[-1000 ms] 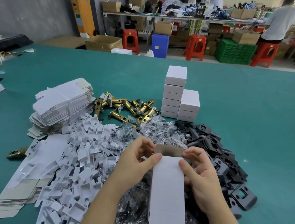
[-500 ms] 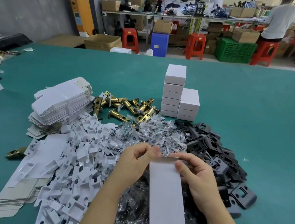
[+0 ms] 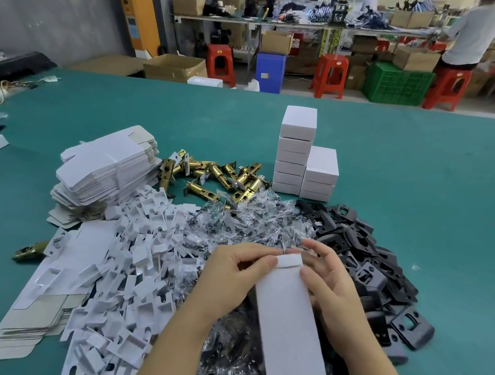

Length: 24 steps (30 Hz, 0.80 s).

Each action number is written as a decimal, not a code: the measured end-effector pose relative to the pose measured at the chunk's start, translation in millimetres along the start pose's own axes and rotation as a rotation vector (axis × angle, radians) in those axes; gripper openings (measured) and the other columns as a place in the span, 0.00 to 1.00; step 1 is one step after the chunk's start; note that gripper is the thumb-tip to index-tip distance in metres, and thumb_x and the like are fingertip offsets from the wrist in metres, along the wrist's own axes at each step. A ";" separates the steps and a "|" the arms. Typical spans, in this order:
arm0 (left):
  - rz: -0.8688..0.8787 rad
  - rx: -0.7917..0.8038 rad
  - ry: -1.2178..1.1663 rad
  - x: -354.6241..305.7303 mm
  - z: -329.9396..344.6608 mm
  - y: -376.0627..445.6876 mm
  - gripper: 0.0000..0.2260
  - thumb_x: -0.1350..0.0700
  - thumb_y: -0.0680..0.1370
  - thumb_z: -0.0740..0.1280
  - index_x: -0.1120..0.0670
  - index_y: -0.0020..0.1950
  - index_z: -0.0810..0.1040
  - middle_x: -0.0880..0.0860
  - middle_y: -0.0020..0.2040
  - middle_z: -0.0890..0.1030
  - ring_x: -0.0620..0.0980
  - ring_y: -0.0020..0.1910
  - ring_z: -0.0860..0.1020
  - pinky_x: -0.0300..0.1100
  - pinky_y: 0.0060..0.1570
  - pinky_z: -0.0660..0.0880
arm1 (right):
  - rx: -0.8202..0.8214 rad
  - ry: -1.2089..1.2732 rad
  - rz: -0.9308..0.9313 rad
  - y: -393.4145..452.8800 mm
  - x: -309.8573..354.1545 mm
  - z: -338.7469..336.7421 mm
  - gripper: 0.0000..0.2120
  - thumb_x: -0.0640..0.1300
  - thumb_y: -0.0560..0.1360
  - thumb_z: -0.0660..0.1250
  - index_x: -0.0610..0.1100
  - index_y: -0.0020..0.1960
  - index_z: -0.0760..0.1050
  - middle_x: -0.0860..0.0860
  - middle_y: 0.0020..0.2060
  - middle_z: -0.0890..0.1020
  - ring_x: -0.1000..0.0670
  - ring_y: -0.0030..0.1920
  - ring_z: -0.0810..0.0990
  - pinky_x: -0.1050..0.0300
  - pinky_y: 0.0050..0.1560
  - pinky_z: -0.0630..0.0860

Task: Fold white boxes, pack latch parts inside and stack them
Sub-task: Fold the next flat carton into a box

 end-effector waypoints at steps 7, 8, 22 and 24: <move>-0.076 -0.023 -0.163 0.0 -5.3 -0.5 0.14 0.48 0.75 0.69 0.36 0.58 0.84 0.43 0.54 0.84 0.49 0.51 0.82 0.43 0.49 0.80 | 0.085 -0.046 0.044 -3.8 1.7 4.0 0.16 0.43 0.73 0.70 0.56 0.58 0.85 0.44 0.51 0.87 0.48 0.46 0.87 0.56 0.40 0.82; -0.089 0.020 -0.147 0.6 -4.6 -0.4 0.14 0.46 0.75 0.68 0.36 0.59 0.84 0.42 0.56 0.83 0.50 0.54 0.81 0.44 0.53 0.79 | 0.094 -0.045 0.039 -4.1 1.4 4.2 0.16 0.43 0.73 0.70 0.56 0.58 0.85 0.44 0.52 0.87 0.48 0.47 0.86 0.56 0.41 0.82; -0.190 0.225 -0.213 -7.2 -7.0 -4.6 0.15 0.46 0.80 0.64 0.38 0.65 0.82 0.48 0.59 0.85 0.51 0.55 0.81 0.45 0.56 0.76 | 0.228 0.023 0.115 -4.8 2.2 0.0 0.19 0.42 0.74 0.72 0.52 0.64 0.83 0.41 0.57 0.86 0.47 0.49 0.85 0.55 0.44 0.82; -0.208 0.205 -0.233 -8.1 -8.1 -4.1 0.15 0.46 0.79 0.64 0.39 0.64 0.83 0.50 0.58 0.86 0.51 0.54 0.80 0.46 0.56 0.74 | 0.230 0.032 0.129 -5.3 3.6 -0.1 0.19 0.42 0.74 0.71 0.52 0.63 0.83 0.41 0.56 0.86 0.47 0.48 0.86 0.55 0.43 0.82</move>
Point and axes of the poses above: each hand's wrist, its own y-axis towards the middle knuckle, its own z-axis out of the palm, x = y × z, the point moved 2 cm from there along y, towards the middle knuckle
